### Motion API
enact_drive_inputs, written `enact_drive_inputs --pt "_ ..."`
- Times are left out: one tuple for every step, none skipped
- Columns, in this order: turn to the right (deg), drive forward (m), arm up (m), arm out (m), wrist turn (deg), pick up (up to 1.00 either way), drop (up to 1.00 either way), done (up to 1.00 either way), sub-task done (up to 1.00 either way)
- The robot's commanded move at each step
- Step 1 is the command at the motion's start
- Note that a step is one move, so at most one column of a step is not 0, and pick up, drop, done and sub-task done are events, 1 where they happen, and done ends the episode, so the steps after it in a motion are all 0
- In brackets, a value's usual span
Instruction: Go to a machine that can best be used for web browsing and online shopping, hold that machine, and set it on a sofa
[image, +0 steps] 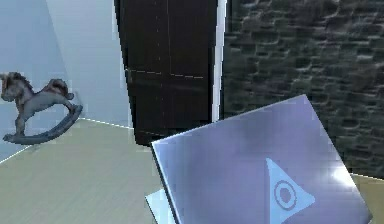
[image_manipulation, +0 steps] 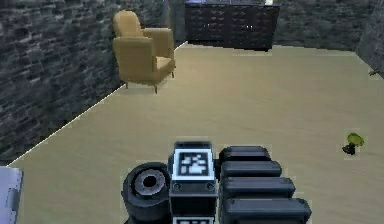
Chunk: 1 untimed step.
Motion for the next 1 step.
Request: enact_drive_inputs --pt "-21.0 0.00 0.00 0.00 0.0 0.00 0.00 0.00 0.00"
